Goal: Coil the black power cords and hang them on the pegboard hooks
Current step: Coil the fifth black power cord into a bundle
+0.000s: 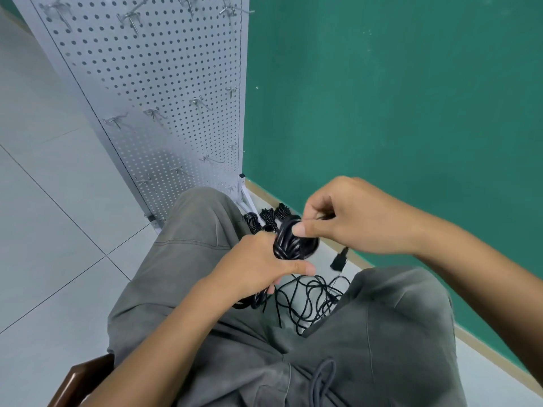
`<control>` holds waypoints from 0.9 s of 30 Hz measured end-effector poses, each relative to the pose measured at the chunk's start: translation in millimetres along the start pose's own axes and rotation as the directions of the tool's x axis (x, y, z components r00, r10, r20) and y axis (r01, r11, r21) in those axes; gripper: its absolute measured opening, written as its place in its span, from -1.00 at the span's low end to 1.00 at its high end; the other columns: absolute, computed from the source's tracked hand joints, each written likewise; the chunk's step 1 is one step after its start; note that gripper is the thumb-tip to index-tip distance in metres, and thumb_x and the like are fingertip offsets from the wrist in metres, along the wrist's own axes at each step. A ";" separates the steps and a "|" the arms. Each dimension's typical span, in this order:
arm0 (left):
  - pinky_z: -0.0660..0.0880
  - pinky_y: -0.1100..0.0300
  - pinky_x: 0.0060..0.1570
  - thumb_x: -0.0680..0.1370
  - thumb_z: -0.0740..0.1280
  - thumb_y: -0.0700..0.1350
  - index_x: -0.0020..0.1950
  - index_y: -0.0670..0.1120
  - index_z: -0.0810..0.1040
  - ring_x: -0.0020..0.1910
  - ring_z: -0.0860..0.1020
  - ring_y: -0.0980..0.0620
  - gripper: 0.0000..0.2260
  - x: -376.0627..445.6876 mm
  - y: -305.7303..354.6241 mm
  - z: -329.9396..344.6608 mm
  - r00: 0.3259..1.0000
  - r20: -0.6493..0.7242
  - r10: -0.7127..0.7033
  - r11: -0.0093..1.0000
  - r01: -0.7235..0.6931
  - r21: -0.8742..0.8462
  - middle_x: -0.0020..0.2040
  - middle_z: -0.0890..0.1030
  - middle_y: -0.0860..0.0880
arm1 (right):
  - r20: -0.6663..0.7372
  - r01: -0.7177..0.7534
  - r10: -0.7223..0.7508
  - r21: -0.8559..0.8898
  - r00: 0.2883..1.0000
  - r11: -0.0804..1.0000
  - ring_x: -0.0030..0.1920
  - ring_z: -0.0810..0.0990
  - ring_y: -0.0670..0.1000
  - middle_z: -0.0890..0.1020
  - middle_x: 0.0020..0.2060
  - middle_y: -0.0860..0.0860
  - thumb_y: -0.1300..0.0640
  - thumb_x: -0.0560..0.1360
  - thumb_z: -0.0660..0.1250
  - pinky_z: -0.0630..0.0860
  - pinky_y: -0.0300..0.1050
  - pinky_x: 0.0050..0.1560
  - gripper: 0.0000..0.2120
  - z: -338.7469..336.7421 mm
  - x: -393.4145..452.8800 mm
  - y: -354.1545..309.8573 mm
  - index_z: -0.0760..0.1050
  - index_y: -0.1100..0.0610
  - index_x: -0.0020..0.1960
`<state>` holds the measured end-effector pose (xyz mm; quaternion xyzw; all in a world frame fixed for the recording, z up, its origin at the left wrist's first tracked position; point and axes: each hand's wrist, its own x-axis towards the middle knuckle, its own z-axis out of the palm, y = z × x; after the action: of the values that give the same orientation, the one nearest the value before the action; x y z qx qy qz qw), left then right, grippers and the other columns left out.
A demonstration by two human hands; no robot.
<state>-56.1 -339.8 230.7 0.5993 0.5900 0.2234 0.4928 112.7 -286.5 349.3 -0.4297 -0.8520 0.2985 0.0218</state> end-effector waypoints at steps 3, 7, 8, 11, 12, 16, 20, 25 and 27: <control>0.63 -0.02 -0.16 0.45 0.54 0.20 -0.08 -0.13 0.57 -0.44 0.61 -0.05 -0.59 -6.8 6.1 1.5 0.990 0.124 0.061 0.997 -0.056 -0.048 -0.41 0.64 -0.08 | 0.108 0.042 -0.050 0.073 0.993 0.996 -0.37 0.47 -0.10 0.61 -0.37 -0.04 0.06 0.58 0.43 0.47 -0.30 -0.40 -0.85 -7.2 20.2 -7.4 0.65 0.11 -0.11; 0.61 -0.02 -0.11 0.53 0.49 0.12 -0.25 0.11 0.54 -0.41 0.58 -0.04 -0.77 -11.8 9.9 -3.7 0.966 0.169 0.196 0.972 -0.169 -0.163 -0.43 0.61 -0.11 | 0.226 0.047 -0.084 0.166 0.971 0.985 -0.35 0.45 -0.07 0.57 -0.38 -0.04 0.05 0.60 0.40 0.38 -0.26 -0.26 -0.87 -9.5 48.7 1.6 0.59 0.11 -0.02; 0.59 0.01 -0.08 0.55 0.48 0.09 -0.26 0.08 0.52 -0.40 0.57 -0.04 -0.75 -12.3 9.1 -3.9 0.960 0.173 0.221 0.967 -0.193 -0.169 -0.42 0.61 -0.12 | 0.259 0.043 -0.099 0.212 0.961 0.976 -0.33 0.44 -0.06 0.55 -0.38 -0.04 0.05 0.61 0.39 0.38 -0.25 -0.23 -0.86 -7.2 54.0 5.0 0.58 0.12 -0.01; 0.55 0.06 -0.04 0.60 0.44 -0.02 -0.30 -0.06 0.51 -0.37 0.56 -0.04 -0.70 -14.8 7.8 -3.0 0.952 0.152 0.267 0.950 -0.234 -0.208 -0.42 0.62 -0.13 | 0.312 -0.005 -0.144 0.432 0.939 0.902 -0.29 0.43 -0.05 0.49 -0.31 0.02 -0.08 0.64 0.22 0.39 -0.21 -0.19 -0.69 4.4 63.9 16.7 0.56 0.15 0.01; 0.55 0.06 -0.07 0.60 0.42 -0.04 -0.31 -0.04 0.52 -0.37 0.57 -0.05 -0.71 -14.8 7.7 -3.0 0.949 0.137 0.283 0.941 -0.248 -0.229 -0.42 0.62 -0.12 | 0.330 -0.063 -0.135 0.526 0.934 0.848 -0.29 0.42 -0.06 0.48 -0.28 0.05 -0.18 0.62 0.13 0.41 -0.23 -0.20 -0.56 7.9 65.4 20.8 0.56 0.17 0.02; 0.51 0.11 -0.14 0.56 0.39 -0.01 0.11 0.14 0.48 -0.36 0.58 -0.11 -0.83 -11.8 2.5 -0.9 0.957 0.048 0.285 0.879 -0.241 -0.411 -0.35 0.60 -0.10 | 0.352 -0.242 -0.084 0.780 0.932 0.577 -0.28 0.54 -0.01 0.58 -0.25 0.05 -0.38 0.57 -0.15 0.51 -0.18 -0.20 -0.26 24.0 67.9 42.6 0.53 0.20 0.01; 0.52 0.05 -0.22 0.49 0.40 0.09 0.30 0.01 0.30 -0.33 0.57 -0.14 -0.53 -8.6 -1.0 1.2 0.983 -0.021 0.183 0.823 -0.165 -0.544 -0.34 0.58 -0.09 | 0.251 -0.210 -0.021 0.852 0.968 0.479 -0.02 0.48 0.23 0.58 -0.01 0.22 -0.44 0.59 -0.18 0.43 0.03 -0.07 -0.19 42.8 64.5 58.7 0.58 0.17 0.06; 0.51 0.01 -0.27 0.46 0.45 0.07 0.22 -0.02 0.37 -0.39 0.51 -0.13 -0.57 -2.8 1.2 4.8 0.991 -0.105 0.085 0.624 -0.135 -0.770 -0.28 0.55 -0.18 | 0.220 -0.172 -0.095 0.916 0.971 0.364 -0.05 0.32 0.17 0.54 0.04 0.25 -0.47 0.54 -0.09 0.33 0.10 0.15 -0.16 58.4 53.8 59.1 0.56 0.19 0.28; 0.52 0.05 -0.35 0.52 0.39 0.01 0.23 -0.09 0.41 -0.41 0.47 -0.11 -0.64 -0.9 2.8 1.3 0.988 -0.147 0.051 0.547 -0.151 -0.823 -0.33 0.52 -0.16 | 0.226 -0.160 -0.138 0.912 0.964 0.378 -0.22 0.19 0.14 0.55 -0.18 0.12 -0.41 0.58 -0.11 0.33 -0.04 -0.05 -0.22 64.2 46.7 58.4 0.48 0.24 0.23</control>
<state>-53.8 -340.6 232.8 0.3156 0.4040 0.5345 0.6719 106.4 -256.7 255.5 -0.3057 -0.5316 0.7771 0.1418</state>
